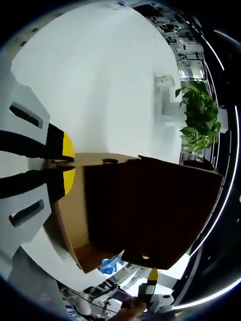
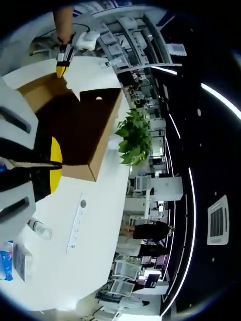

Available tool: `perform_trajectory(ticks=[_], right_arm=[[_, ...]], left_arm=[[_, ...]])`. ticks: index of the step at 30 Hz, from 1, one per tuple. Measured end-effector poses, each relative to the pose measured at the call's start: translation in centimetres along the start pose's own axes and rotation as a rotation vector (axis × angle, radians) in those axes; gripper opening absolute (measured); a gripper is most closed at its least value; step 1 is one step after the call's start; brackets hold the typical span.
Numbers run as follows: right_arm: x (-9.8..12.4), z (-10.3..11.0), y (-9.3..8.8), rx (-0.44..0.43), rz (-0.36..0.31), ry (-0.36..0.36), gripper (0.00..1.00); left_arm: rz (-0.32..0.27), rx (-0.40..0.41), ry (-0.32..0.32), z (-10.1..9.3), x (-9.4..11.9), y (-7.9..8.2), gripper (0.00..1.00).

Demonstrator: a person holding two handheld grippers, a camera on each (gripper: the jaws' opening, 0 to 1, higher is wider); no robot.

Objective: Operate the shoe box by opening the lid, removing the specified soft item, and placing it in the target area until the item is outside and the box remains undamaged.

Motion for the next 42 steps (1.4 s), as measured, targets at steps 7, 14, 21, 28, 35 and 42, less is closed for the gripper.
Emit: perform_trajectory(ticks=[7,14,21,28,35,42], right_arm=[[0.9,0.7,-0.6,-0.022,-0.016,0.002,0.0],[1.5,1.3,-1.1,-0.046,-0.025,0.005,0.0],[2.3,1.9,-1.8,-0.085,-0.032,0.009,0.0],[2.7,2.6,-2.3,-0.095,-0.042,0.006,0.0],[3.1,3.0,-2.9,-0.105,-0.039,0.007,0.0],[3.6,3.5,-3.7,-0.115,-0.034,0.009,0.0]], left_arm=[[-0.006,0.0,0.002,-0.1,0.0,0.0,0.03],[-0.008,-0.01,0.001,-0.1,0.0,0.0,0.04],[-0.002,-0.026,0.008,-0.2,0.0,0.0,0.04],[-0.005,-0.034,0.012,-0.2,0.1,0.1,0.04],[-0.006,-0.023,0.008,0.0,0.0,0.1,0.04],[0.007,-0.038,0.007,-0.1,0.0,0.2,0.04]])
Point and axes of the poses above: the point that each gripper's makers call its tool centre point, and the gripper's own axes: x roughly backward along the fingers, z roughly to its left, y roughly out of its top, the point moved 5 cm from there along x, roughly backward along the fingers, and after that the axes turned 1 degree about x, right-handed, at the moved point
